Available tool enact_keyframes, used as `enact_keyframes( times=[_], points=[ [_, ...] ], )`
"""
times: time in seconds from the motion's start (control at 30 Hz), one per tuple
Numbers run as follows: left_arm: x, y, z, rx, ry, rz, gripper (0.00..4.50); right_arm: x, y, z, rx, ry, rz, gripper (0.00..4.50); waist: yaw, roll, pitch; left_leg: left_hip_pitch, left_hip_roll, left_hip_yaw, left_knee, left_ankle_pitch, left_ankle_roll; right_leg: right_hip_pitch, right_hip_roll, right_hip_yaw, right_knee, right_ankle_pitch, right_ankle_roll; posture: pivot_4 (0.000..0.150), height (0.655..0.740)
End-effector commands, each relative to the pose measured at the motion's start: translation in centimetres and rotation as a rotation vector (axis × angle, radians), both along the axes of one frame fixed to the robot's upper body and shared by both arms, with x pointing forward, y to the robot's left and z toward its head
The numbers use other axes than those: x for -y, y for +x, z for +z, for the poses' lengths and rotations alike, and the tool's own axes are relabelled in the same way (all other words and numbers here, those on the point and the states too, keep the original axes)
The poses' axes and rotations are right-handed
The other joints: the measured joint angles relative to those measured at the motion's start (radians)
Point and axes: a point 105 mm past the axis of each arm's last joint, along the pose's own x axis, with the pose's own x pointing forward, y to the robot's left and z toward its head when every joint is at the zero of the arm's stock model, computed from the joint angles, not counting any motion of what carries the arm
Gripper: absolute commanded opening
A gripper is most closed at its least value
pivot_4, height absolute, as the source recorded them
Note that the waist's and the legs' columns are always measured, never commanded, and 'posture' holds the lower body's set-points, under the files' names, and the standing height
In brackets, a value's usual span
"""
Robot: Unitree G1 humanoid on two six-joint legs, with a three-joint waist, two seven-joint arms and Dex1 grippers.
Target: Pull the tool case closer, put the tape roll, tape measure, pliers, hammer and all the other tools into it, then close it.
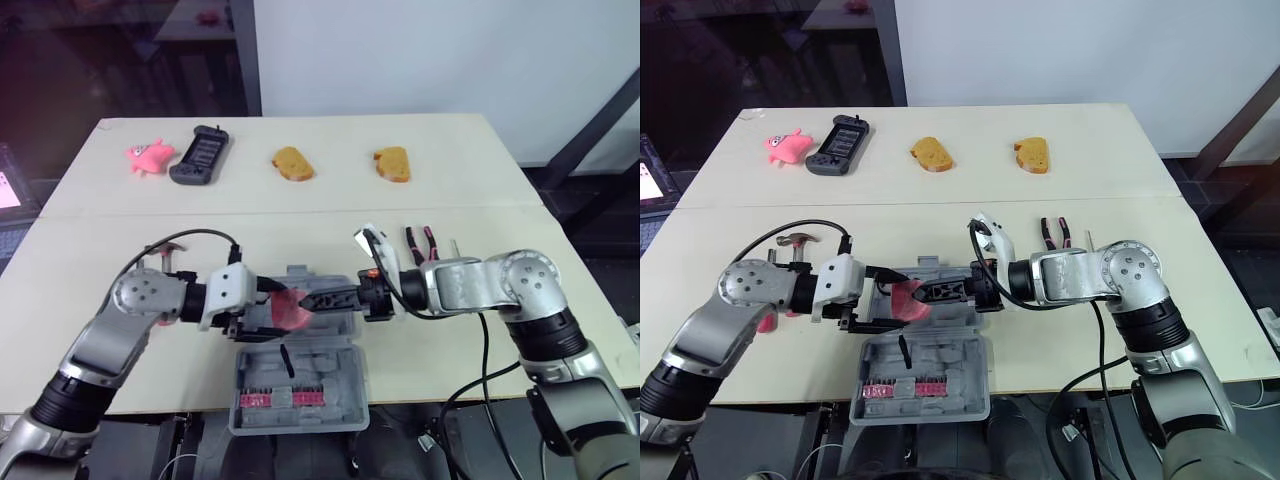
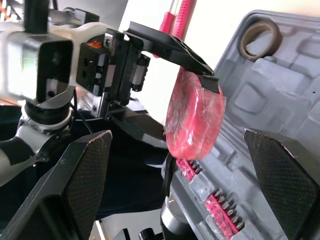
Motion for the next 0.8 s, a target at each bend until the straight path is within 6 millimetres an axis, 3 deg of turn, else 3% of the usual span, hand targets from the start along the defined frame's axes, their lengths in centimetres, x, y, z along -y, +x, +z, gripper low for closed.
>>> enact_keyframes(
  times=[0.03,0.27,0.4,0.57,0.8],
  points=[
    [0.92,-0.12,0.97,0.042,-0.012,-0.019,2.96,-0.39,-0.24,0.87,0.021,0.029,0.013,4.5,0.0,0.0,0.0,0.0,0.0,0.0,0.0,0.0,0.0,0.0,0.0,0.0,0.0,0.0,0.0,0.15,0.74],
    [1.4,0.07,1.5,0.055,-0.025,-0.014,2.96,-0.62,-0.4,0.42,0.009,0.028,0.004,4.5,0.0,0.0,0.0,0.0,0.0,0.0,0.0,0.0,0.0,0.0,0.0,0.0,0.0,0.0,0.0,0.15,0.74],
    [1.62,0.05,1.71,0.055,-0.031,-0.012,2.96,-0.75,-0.33,0.57,0.012,0.04,-0.004,3.14,0.0,0.0,0.0,0.0,0.0,0.0,0.0,0.0,0.0,0.0,0.0,0.0,0.0,0.0,0.0,0.15,0.74],
    [1.68,0.05,1.77,0.052,-0.032,-0.012,2.96,-0.87,-0.29,0.82,0.016,0.059,-0.009,0.57,0.001,0.0,0.0,0.0,0.0,0.0,0.0,0.0,0.0,0.0,0.0,0.0,0.0,0.0,0.0,0.15,0.74],
    [1.7,0.2,1.55,0.065,-0.024,-0.009,2.96,-0.92,-0.4,1.07,0.018,0.083,-0.004,0.44,0.001,0.0,0.0,0.0,0.0,0.0,0.0,0.0,0.0,0.0,0.0,0.0,0.0,0.0,0.0,0.15,0.74]
  ],
)
